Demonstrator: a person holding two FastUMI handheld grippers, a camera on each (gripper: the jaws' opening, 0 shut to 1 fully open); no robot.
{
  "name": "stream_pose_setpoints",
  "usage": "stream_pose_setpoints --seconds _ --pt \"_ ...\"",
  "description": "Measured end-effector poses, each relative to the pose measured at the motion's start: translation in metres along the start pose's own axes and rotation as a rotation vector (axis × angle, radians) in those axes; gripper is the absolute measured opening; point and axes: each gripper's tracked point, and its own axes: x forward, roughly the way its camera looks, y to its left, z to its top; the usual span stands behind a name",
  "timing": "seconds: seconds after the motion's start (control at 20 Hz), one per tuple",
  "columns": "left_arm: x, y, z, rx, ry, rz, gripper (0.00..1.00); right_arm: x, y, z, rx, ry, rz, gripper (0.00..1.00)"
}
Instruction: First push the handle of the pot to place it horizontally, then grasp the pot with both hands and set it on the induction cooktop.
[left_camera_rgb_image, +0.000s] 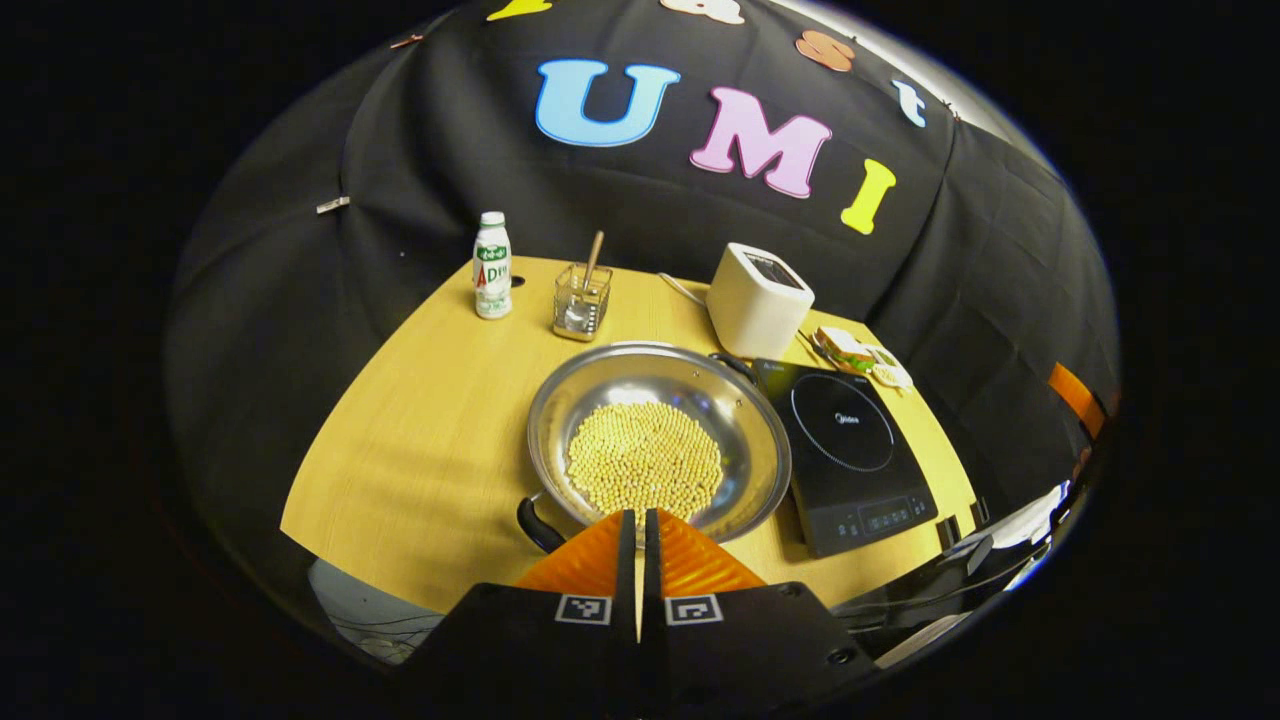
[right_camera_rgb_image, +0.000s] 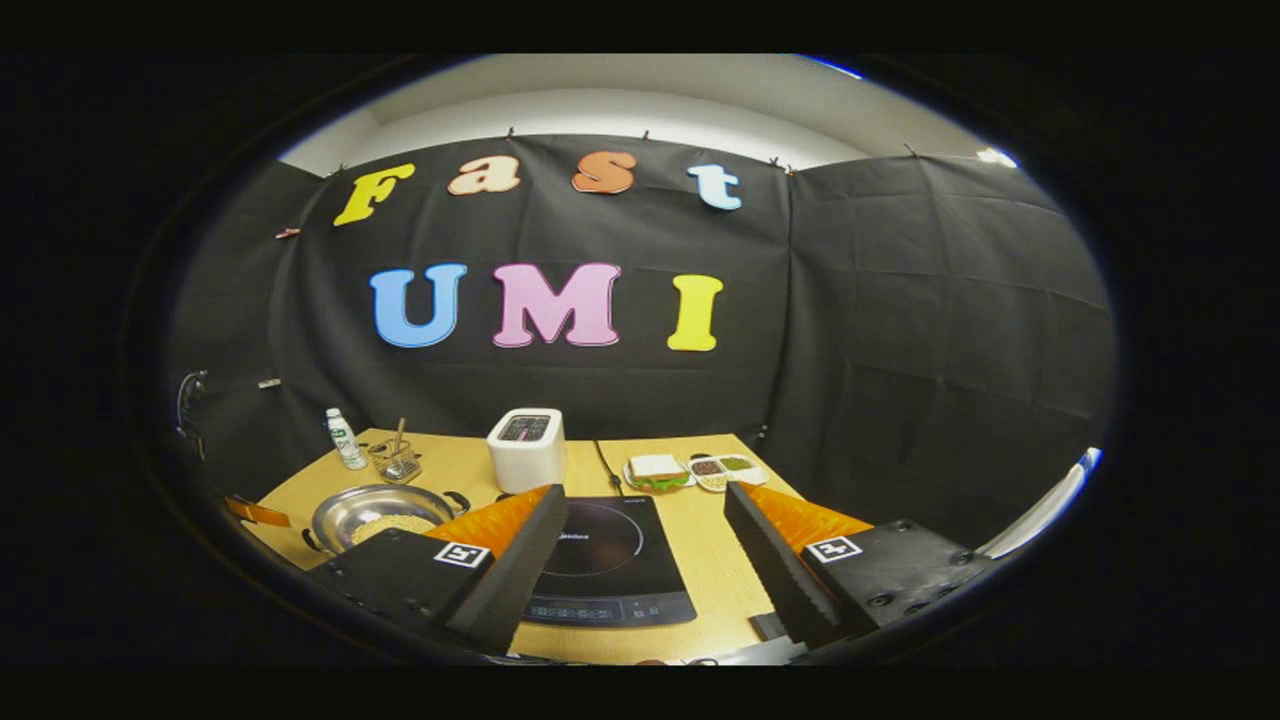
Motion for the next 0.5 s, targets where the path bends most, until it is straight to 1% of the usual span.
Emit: stream_pose_setpoints --seconds 0.1,0.25,0.3,0.5 --pt "0.007 -0.001 -0.017 0.031 0.052 -0.020 0.05 0.003 0.003 -0.004 -0.007 0.010 -0.005 0.99" --pt "0.022 0.005 -0.037 0.097 0.121 -0.015 0.06 0.009 0.012 -0.008 -0.006 0.020 0.000 0.99" --pt "0.026 0.003 -0.042 0.110 0.139 -0.025 0.06 0.011 0.016 -0.010 -0.010 0.026 0.004 0.98" --pt "0.042 -0.002 -0.060 0.113 0.211 -0.058 0.05 0.011 0.022 -0.014 -0.024 0.036 0.014 0.99"
